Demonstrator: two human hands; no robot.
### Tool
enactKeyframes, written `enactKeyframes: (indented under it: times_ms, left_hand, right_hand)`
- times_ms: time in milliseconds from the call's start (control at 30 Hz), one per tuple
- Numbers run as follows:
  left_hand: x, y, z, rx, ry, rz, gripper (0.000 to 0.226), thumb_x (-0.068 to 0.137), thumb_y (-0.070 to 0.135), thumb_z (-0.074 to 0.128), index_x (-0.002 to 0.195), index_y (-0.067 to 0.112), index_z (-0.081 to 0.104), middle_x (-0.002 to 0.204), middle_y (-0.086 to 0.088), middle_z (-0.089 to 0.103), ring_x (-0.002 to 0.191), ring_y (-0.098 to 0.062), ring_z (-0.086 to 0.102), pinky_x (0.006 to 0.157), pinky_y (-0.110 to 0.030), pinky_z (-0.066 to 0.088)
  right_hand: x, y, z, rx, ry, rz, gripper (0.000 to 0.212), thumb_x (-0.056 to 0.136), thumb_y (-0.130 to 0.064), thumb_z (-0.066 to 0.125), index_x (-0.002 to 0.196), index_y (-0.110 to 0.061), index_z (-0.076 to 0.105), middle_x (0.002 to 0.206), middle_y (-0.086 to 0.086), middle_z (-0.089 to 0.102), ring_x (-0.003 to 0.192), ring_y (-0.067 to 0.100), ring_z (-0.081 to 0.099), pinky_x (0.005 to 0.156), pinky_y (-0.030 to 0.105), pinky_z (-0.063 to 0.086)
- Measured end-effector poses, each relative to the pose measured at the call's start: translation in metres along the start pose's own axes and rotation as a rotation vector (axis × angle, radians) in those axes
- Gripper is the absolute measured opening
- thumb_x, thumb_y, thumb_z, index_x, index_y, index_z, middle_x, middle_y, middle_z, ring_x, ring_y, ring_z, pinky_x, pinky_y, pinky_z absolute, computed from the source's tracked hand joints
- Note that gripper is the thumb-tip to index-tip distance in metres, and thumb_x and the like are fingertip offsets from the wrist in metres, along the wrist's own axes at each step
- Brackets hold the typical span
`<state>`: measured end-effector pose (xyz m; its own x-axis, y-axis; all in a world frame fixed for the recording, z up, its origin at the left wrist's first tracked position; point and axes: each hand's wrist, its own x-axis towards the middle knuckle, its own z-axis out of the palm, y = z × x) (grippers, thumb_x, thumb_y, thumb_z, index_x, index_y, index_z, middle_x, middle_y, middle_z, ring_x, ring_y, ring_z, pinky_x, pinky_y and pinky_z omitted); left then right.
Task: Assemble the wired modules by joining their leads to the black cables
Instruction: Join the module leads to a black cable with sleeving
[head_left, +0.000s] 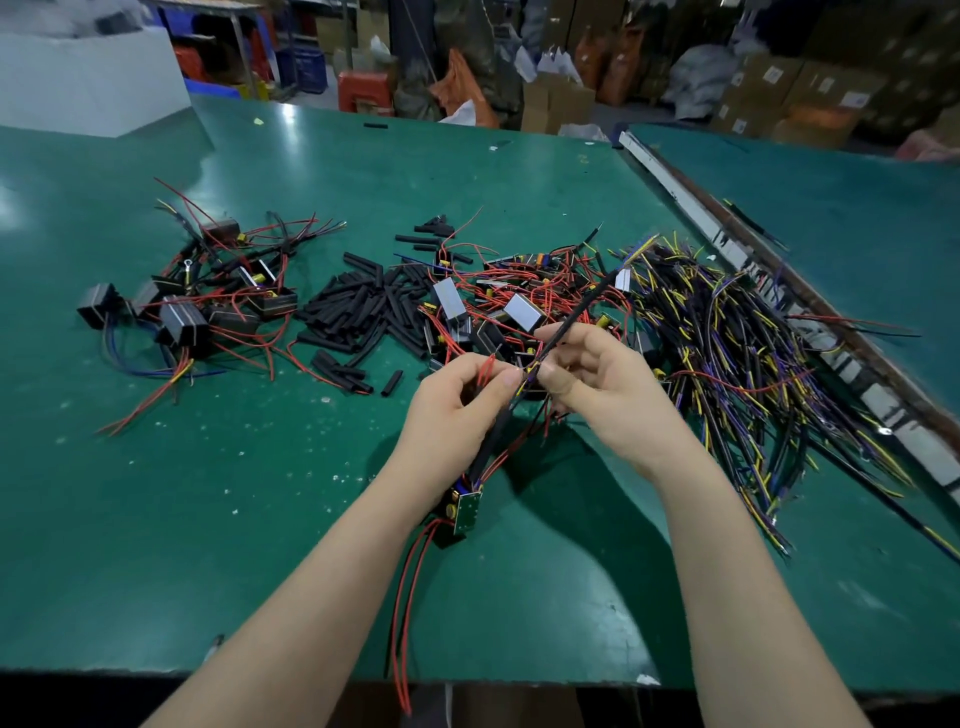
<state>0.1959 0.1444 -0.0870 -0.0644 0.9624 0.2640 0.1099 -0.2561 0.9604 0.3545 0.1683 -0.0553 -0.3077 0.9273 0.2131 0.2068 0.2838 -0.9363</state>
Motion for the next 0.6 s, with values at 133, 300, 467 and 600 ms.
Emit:
enactKeyframes:
  times_ms: [133, 300, 467, 600]
  left_hand:
    - [-0.002, 0.002, -0.001, -0.024, -0.008, -0.008, 0.017, 0.094, 0.019, 0.058, 0.077, 0.022, 0.061, 0.05, 0.017, 0.05, 0.049, 0.0, 0.04, 0.05, -0.014, 0.034]
    - [-0.001, 0.001, -0.001, -0.066, -0.006, -0.045, 0.017, 0.094, 0.019, 0.057, 0.077, 0.02, 0.061, 0.049, 0.016, 0.047, 0.046, -0.001, 0.037, 0.045, -0.014, 0.031]
    - [0.001, -0.002, -0.001, -0.08, 0.037, -0.072, 0.018, 0.093, 0.023, 0.059, 0.077, 0.024, 0.065, 0.053, 0.014, 0.05, 0.049, -0.001, 0.04, 0.047, -0.014, 0.033]
    - [0.0, -0.003, 0.0, -0.04, 0.025, -0.061, 0.018, 0.092, 0.025, 0.06, 0.075, 0.026, 0.064, 0.055, 0.013, 0.05, 0.051, -0.003, 0.041, 0.05, -0.017, 0.034]
  right_hand:
    - [0.0, 0.003, -0.002, -0.288, -0.051, -0.035, 0.026, 0.094, -0.003, 0.057, 0.096, -0.029, 0.062, 0.097, -0.001, 0.065, 0.091, 0.017, 0.061, 0.086, 0.027, 0.049]
    - [0.003, 0.006, 0.003, -0.386, -0.01, -0.062, 0.017, 0.094, -0.004, 0.057, 0.103, -0.011, 0.07, 0.105, 0.006, 0.066, 0.102, 0.021, 0.06, 0.095, 0.039, 0.046]
    - [0.001, 0.006, 0.008, -0.202, -0.067, 0.036, 0.007, 0.091, -0.02, 0.064, 0.096, -0.024, 0.066, 0.079, -0.017, 0.066, 0.071, 0.004, 0.056, 0.07, 0.02, 0.047]
    - [0.001, 0.006, 0.01, -0.139, 0.002, 0.068, 0.012, 0.092, -0.037, 0.061, 0.089, -0.025, 0.064, 0.064, -0.013, 0.063, 0.062, 0.0, 0.058, 0.06, 0.015, 0.045]
